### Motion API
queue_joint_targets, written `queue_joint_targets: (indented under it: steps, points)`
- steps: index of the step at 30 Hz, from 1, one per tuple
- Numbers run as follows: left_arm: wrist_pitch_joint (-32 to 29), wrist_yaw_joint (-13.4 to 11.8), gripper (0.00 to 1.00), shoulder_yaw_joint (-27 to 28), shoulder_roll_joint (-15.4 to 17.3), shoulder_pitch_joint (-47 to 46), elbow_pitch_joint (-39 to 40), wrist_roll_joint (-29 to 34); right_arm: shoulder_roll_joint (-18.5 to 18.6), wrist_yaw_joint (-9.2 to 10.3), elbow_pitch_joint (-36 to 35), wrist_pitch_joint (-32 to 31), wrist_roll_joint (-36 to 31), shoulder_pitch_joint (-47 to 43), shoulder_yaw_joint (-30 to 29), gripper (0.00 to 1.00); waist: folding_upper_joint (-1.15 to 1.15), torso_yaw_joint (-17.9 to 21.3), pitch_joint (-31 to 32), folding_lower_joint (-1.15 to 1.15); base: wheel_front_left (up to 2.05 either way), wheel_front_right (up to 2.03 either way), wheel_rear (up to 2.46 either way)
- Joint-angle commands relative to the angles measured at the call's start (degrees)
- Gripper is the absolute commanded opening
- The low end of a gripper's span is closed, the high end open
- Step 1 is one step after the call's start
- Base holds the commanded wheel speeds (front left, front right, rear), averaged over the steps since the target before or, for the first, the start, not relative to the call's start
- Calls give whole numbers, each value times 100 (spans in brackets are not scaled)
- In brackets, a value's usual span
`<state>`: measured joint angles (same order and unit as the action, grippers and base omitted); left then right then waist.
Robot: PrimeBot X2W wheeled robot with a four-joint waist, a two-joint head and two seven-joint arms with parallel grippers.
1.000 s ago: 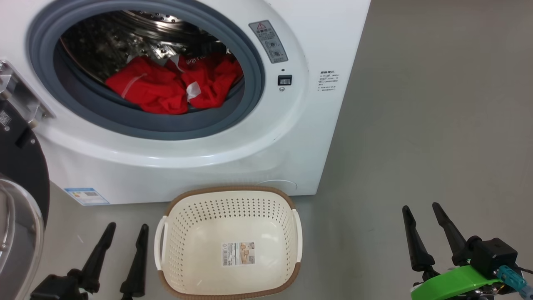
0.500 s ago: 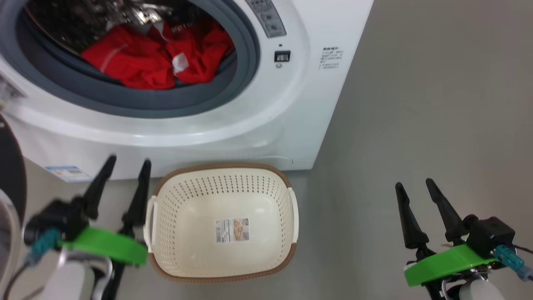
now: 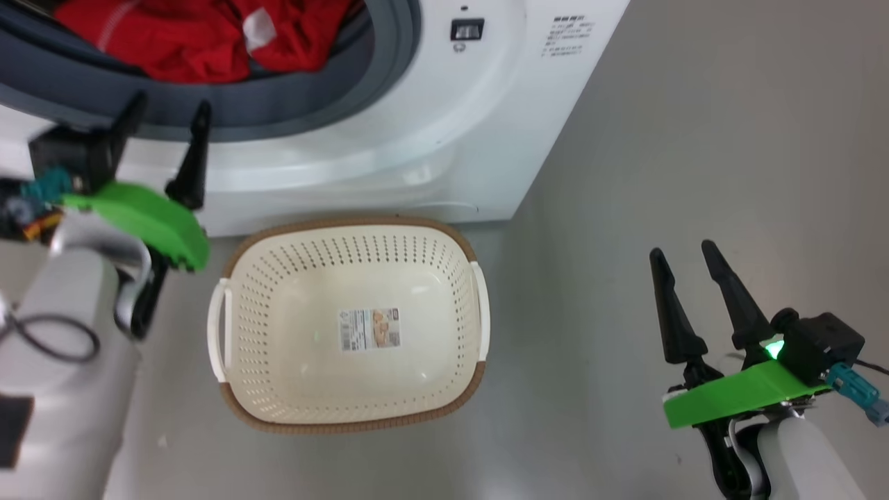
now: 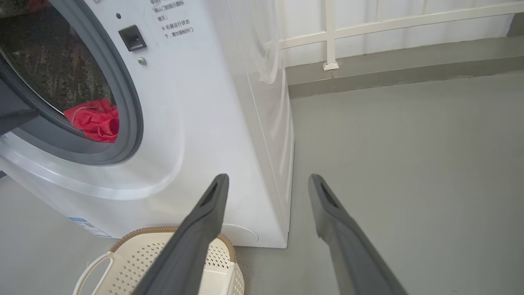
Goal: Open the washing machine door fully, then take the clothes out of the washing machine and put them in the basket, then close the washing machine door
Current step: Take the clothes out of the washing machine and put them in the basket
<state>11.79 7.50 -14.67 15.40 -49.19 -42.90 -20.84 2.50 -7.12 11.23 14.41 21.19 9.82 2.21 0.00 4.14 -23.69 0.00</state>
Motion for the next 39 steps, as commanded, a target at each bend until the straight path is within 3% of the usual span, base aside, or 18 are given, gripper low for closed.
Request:
queue_joint_targets:
  steps: [1, 13, 19, 26, 36, 37, 38, 39]
  points:
    - [-87, -34, 100, 84, 248, -386, -162, 88, 38, -36, -158, 59, 52, 133, 157, 100, 0, 75, -293, 0, 0, 0, 0]
    - [-298, -49, 100, -324, 192, -2083, -1627, 456, 38, -36, -233, 59, 162, 470, 268, 100, 0, 239, -846, 0, 0, 0, 0]
    - [-317, -194, 100, -486, 321, -2669, -2189, 653, 38, -36, -263, 59, 262, 621, 395, 100, 0, 398, -1080, 0, 0, 0, 0]
    - [-306, -317, 100, -620, 446, -3008, -2707, 768, 38, -36, -277, 59, 382, 672, 532, 100, 0, 567, -1210, 0, 0, 0, 0]
    - [-259, -300, 100, -756, 551, -3146, -2962, 791, 38, -36, -321, 59, 468, 685, 617, 100, 0, 705, -1290, 0, 0, 0, 0]
    - [-253, -299, 90, -767, 555, -3155, -2974, 790, 38, -36, -321, 59, 470, 686, 622, 100, 0, 713, -1289, 0, 0, 0, 0]
    - [-267, -299, 55, -779, 560, -3159, -2988, 788, 38, -36, -321, 59, 473, 684, 627, 100, 0, 721, -1283, 0, 0, 0, 0]
    - [-284, -303, 41, -797, 569, -3162, -3000, 794, 38, -36, -320, 59, 475, 682, 633, 100, 0, 729, -1278, 0, 0, 0, 0]
